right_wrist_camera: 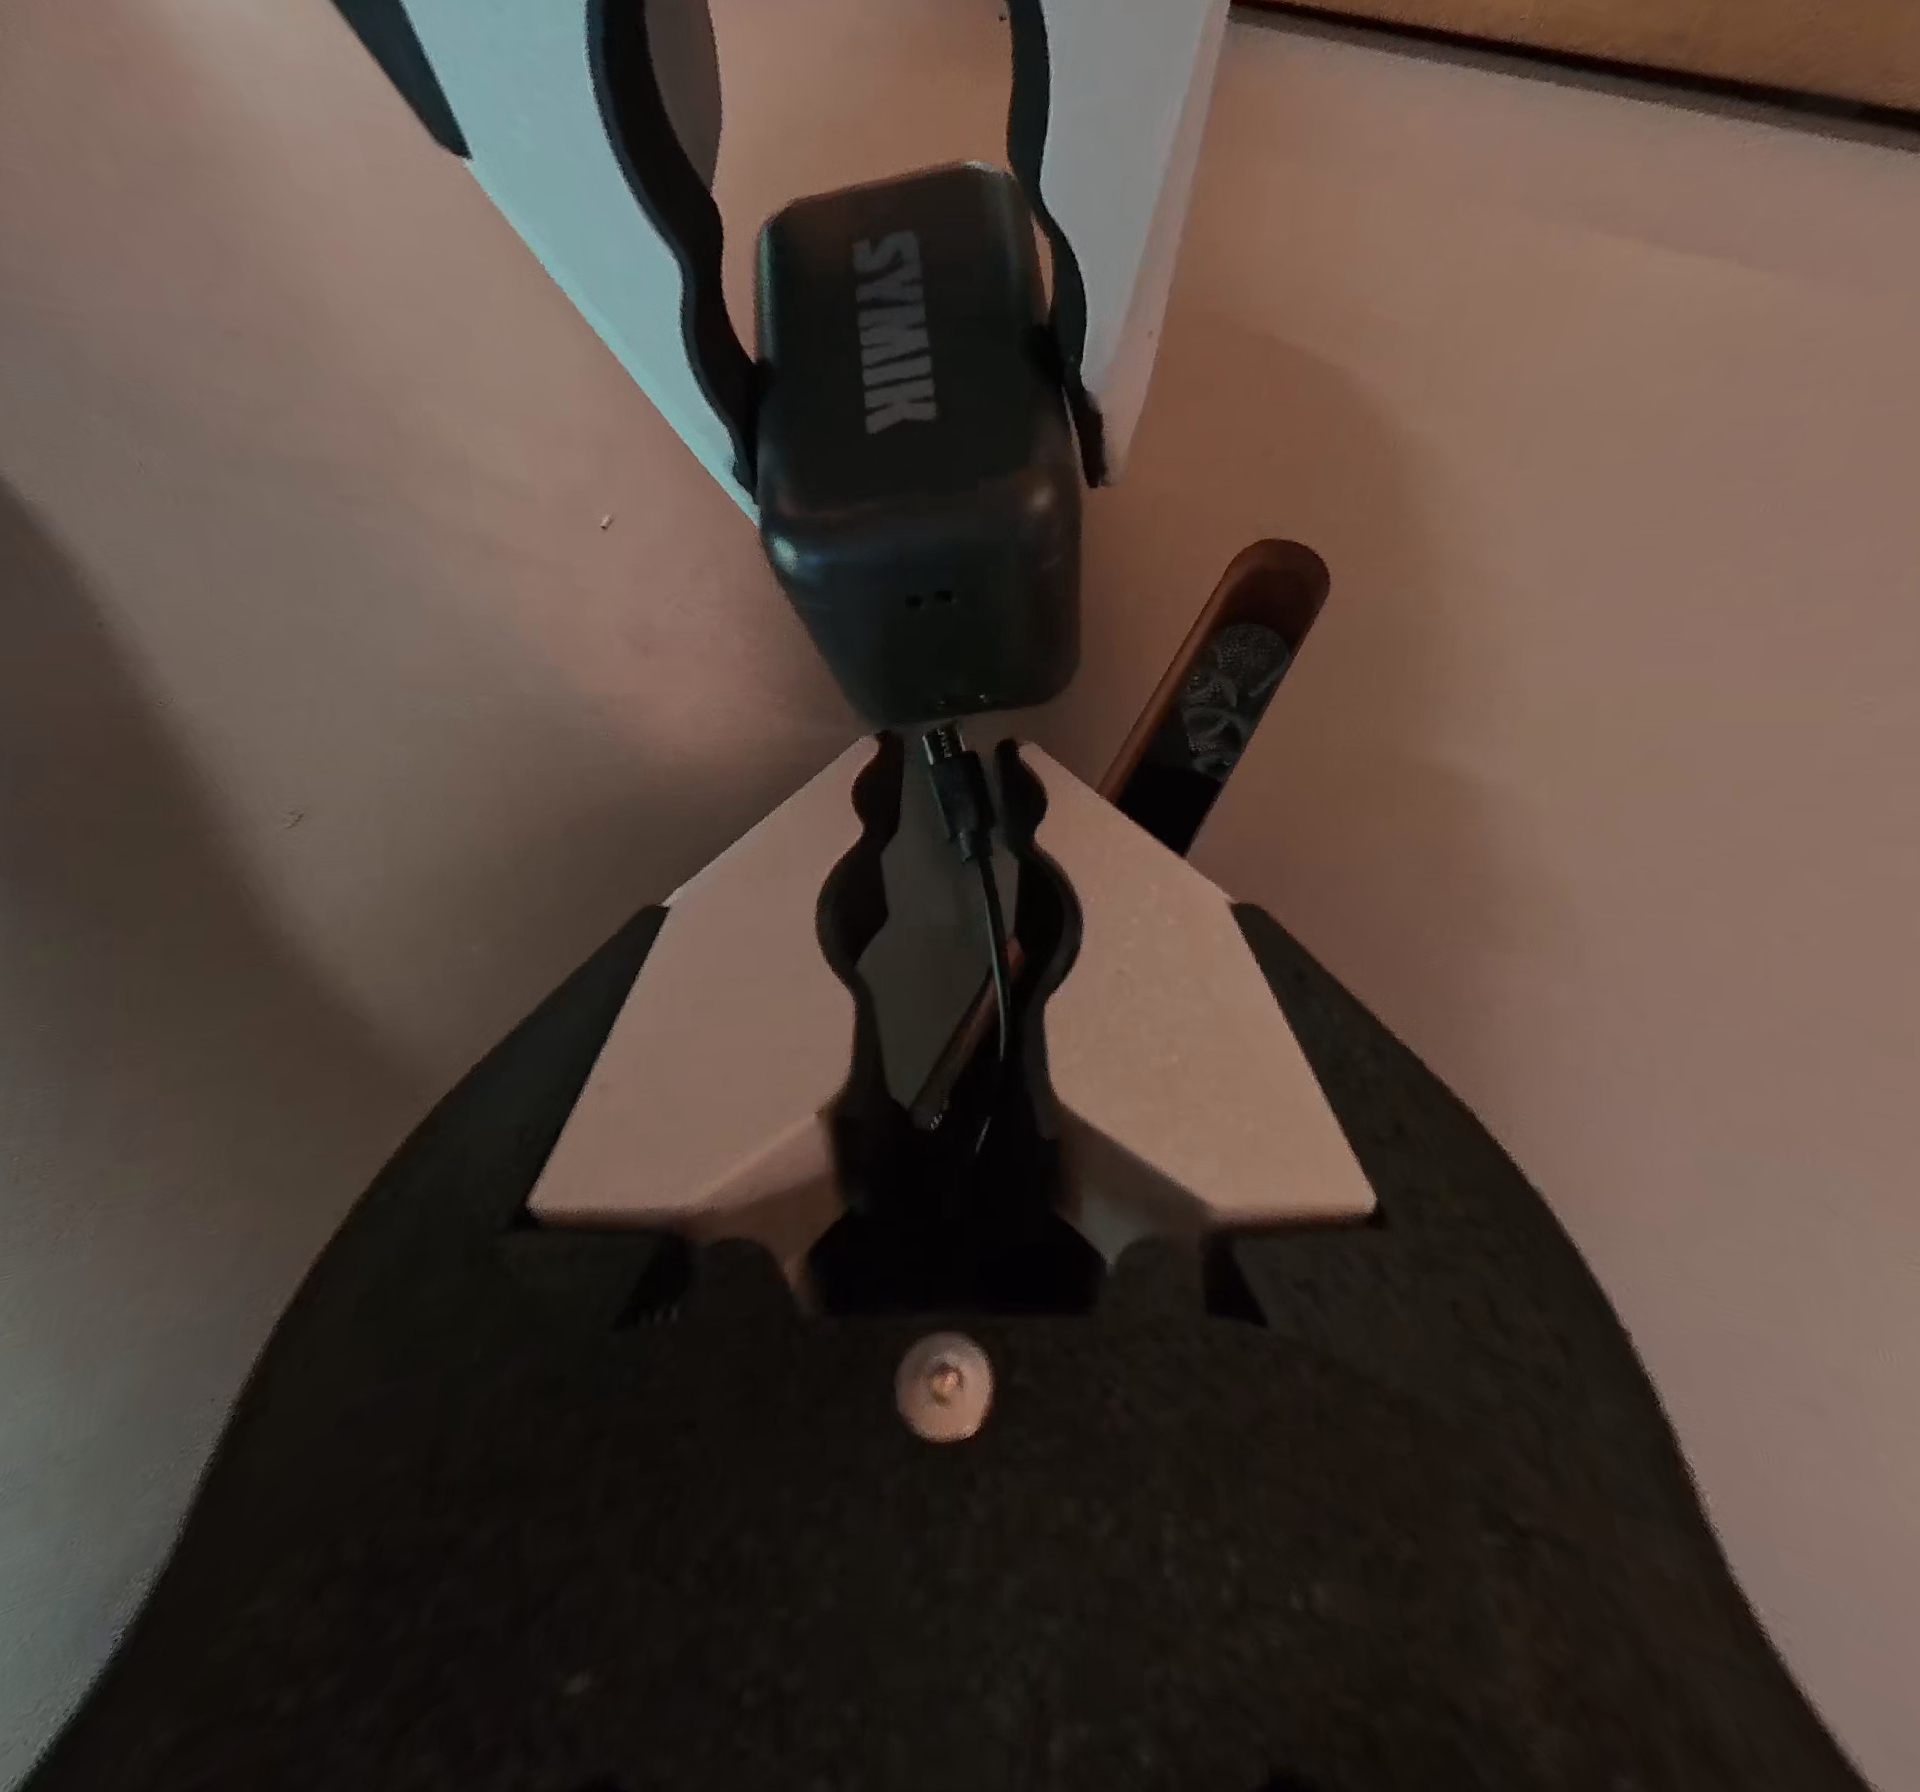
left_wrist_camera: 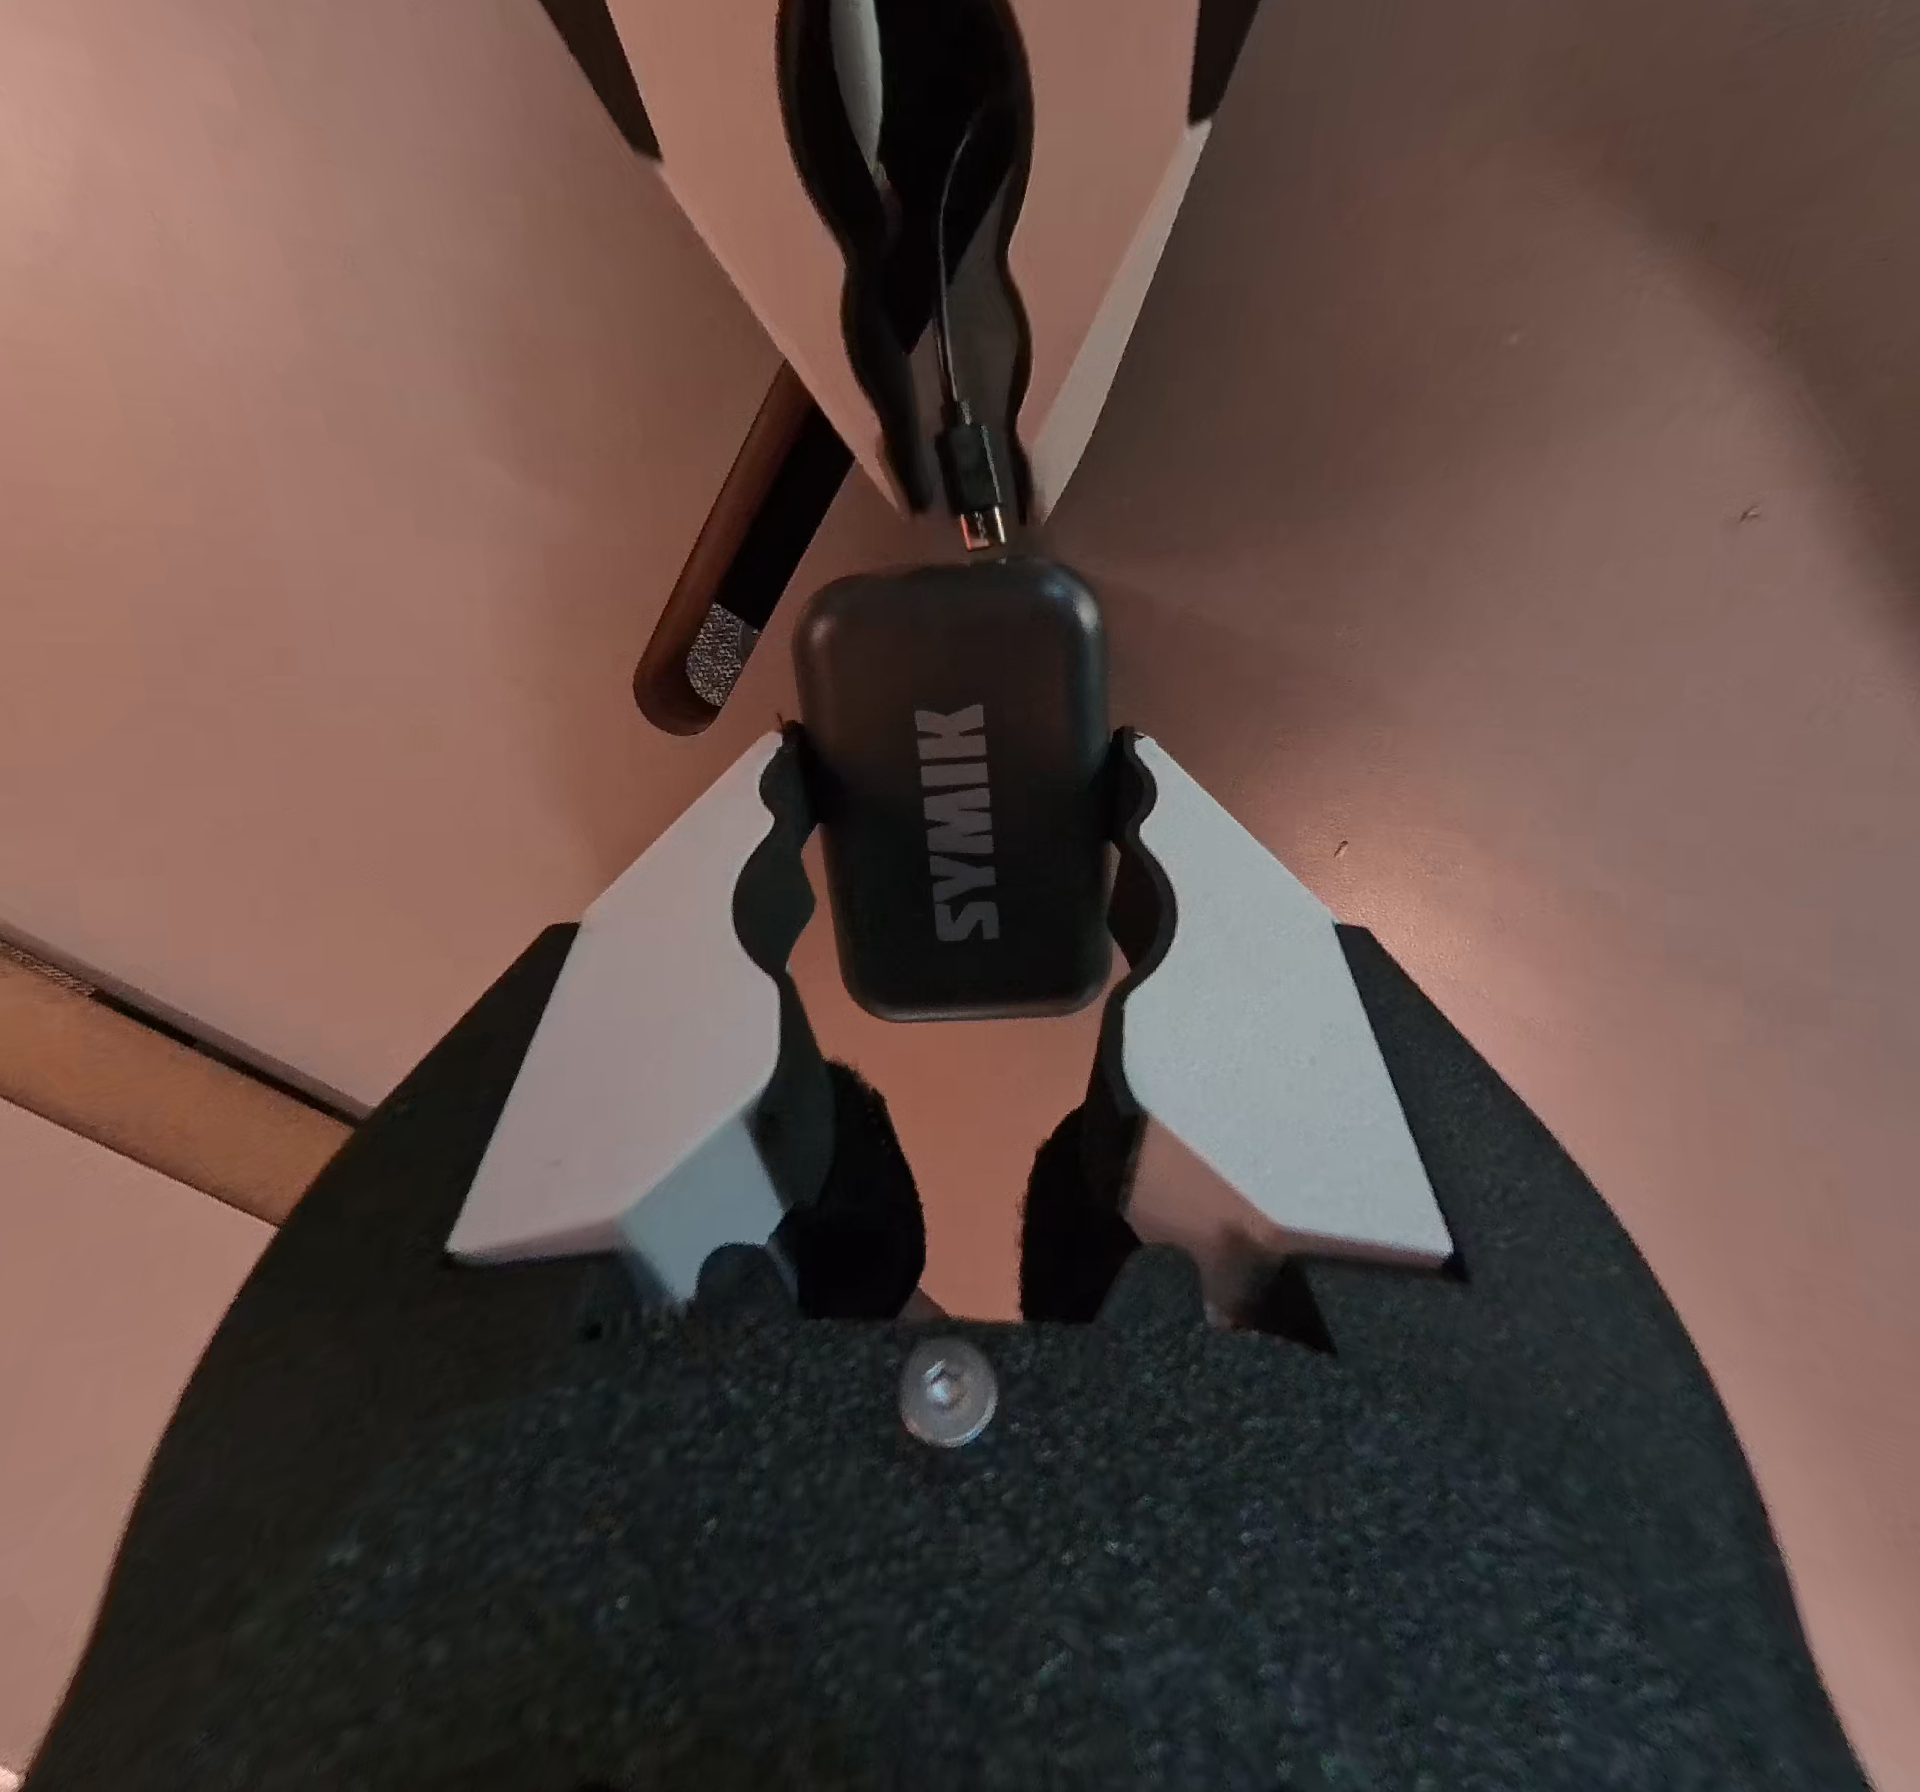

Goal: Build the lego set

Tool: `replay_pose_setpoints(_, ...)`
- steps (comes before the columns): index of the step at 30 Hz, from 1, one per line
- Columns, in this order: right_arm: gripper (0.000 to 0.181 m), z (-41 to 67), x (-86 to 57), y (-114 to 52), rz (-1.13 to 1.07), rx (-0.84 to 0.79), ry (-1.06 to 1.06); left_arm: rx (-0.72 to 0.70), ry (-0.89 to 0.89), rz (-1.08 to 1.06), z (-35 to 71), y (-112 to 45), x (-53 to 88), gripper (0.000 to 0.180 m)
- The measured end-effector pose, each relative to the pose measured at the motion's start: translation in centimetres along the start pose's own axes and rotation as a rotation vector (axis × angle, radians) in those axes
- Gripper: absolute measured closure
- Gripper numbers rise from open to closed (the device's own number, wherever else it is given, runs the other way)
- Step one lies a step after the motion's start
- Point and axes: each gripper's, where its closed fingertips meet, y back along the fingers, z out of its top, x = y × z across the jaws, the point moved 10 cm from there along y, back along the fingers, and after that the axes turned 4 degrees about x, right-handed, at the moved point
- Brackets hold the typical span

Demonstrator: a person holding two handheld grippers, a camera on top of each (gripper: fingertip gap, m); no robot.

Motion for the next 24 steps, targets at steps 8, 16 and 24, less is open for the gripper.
replay_pose_setpoints(8, 0.162, -1.6, -0.2, 2.3, -0.065, -0.027, 0.024, 0.004, -0.010, 0.001, 0.0, -0.1, 0.0, 0.125)
replay_pose_setpoints(16, 0.173, -0.9, 0.3, 0.4, -0.031, 0.056, 0.119, 0.016, -0.039, -0.006, -0.1, 0.0, -0.3, 0.125)
replay_pose_setpoints(24, 0.174, -1.0, -0.5, 1.2, 0.036, -0.002, -0.032, 0.009, -0.039, 0.003, -0.1, -0.1, -0.4, 0.125)
